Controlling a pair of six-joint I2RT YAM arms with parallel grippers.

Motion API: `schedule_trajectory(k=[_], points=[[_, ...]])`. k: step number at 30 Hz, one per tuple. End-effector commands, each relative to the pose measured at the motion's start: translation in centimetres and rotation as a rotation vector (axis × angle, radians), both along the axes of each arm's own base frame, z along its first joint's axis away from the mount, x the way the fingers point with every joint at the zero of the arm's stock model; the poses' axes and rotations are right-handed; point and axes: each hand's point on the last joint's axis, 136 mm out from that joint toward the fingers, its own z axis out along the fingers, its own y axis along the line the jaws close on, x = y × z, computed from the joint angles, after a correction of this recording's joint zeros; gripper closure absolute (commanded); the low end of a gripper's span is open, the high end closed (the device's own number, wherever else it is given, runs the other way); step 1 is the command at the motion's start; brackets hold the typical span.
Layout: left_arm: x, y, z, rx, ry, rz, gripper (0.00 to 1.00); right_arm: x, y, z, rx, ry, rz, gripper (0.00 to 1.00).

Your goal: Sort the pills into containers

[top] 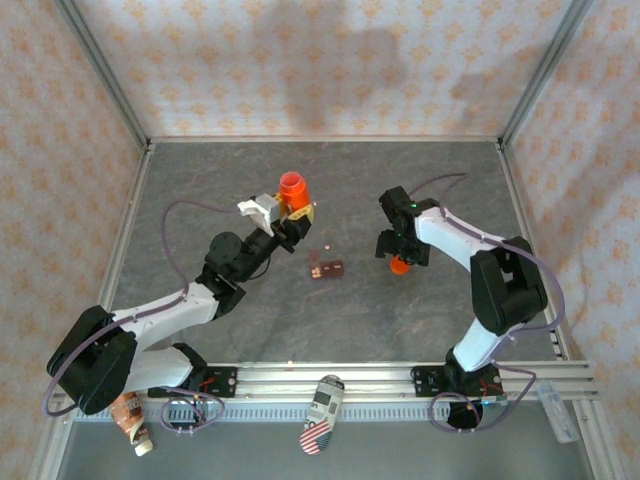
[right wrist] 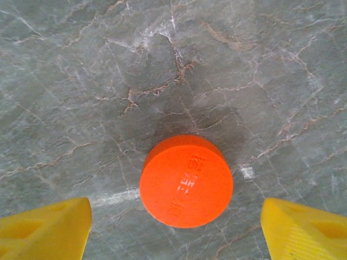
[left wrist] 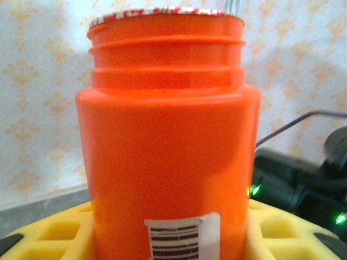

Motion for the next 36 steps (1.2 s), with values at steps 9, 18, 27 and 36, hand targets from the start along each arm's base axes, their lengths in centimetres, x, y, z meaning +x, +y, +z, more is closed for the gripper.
schedule_trajectory(k=[9,18,27,36], points=[[-0.9,-0.9,4.8,-0.063,-0.11,-0.08,1.0,0.3,-0.4,-1.7,-0.023,0.039,0.013,0.27],[-0.8,-1.7,4.5,-0.036,-0.085,-0.11,1.0,0.2,-0.9,-3.0,-0.016,0.046,-0.007,0.34],[-0.6,-2.1,4.2,-0.036,-0.073,-0.123,1.0,0.0,-1.3,-4.1,0.004,0.06,-0.023,0.47],[-0.4,-2.7,1.4,0.067,-0.055,-0.13,1.0,1.1,0.3,3.1,0.119,-0.074,0.001,0.67]])
